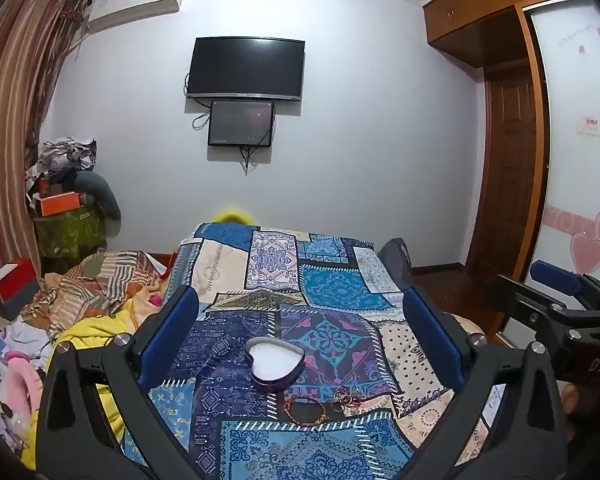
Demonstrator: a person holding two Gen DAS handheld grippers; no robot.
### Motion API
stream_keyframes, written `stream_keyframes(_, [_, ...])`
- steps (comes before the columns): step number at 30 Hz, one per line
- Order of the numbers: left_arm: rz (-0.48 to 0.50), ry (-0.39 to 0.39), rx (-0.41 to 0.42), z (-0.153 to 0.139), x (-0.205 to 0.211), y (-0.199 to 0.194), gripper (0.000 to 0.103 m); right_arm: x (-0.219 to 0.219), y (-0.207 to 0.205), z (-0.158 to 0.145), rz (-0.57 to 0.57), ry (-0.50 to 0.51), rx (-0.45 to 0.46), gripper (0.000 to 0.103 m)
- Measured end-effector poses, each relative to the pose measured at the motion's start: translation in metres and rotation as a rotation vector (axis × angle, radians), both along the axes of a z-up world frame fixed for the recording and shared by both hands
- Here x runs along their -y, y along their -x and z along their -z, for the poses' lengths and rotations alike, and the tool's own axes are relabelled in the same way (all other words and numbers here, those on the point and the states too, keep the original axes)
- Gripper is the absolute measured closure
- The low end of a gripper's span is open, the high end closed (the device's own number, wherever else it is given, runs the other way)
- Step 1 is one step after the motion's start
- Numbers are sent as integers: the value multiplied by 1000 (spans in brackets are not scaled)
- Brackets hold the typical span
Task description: Organize jewelry
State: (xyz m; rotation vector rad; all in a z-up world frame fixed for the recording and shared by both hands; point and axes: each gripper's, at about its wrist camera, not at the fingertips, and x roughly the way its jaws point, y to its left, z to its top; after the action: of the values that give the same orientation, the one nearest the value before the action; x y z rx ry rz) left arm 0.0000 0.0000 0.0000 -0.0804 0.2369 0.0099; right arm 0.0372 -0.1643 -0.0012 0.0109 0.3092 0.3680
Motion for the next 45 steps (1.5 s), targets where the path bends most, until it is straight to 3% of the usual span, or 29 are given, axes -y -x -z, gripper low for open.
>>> stream_keyframes(45, [-8,-8,-9,7,3,0,1,1,1,0,-2,1,-2,0])
